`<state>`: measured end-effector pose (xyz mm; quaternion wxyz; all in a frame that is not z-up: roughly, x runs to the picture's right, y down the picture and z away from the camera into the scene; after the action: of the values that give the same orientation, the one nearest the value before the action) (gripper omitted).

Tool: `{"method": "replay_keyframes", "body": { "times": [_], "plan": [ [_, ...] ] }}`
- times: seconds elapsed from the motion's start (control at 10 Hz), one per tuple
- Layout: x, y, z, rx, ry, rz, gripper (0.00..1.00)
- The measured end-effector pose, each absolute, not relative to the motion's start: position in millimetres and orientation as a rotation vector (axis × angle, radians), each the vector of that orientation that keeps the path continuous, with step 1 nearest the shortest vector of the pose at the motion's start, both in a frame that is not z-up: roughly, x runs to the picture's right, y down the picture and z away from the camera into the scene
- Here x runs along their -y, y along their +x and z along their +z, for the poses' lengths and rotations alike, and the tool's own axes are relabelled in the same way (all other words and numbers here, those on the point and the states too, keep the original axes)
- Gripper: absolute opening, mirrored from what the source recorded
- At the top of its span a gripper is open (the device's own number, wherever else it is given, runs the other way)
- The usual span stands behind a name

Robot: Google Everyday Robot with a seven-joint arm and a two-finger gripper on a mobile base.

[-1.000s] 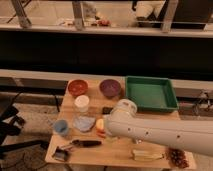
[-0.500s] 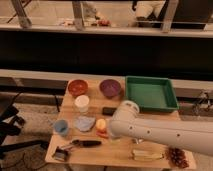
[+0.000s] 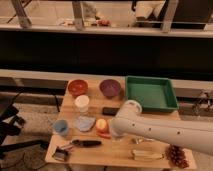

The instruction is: Place pepper in purple bowl

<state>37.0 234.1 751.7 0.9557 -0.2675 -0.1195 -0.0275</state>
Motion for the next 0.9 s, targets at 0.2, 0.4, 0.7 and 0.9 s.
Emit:
{"method": "replay_keyframes", "body": {
  "times": [0.2,0.4,0.7,0.9],
  "plan": [
    [-238.4,39.3,762.4,0.246,-0.552,-0.059,0.8],
    [-240.0,42.0,771.3,0.245,-0.537,-0.073,0.8],
    [-248.9,42.9,780.6,0.244,-0.527,-0.077,0.8],
    [-257.6,42.7,783.1,0.246,-0.533,-0.076,0.8]
  ]
}}
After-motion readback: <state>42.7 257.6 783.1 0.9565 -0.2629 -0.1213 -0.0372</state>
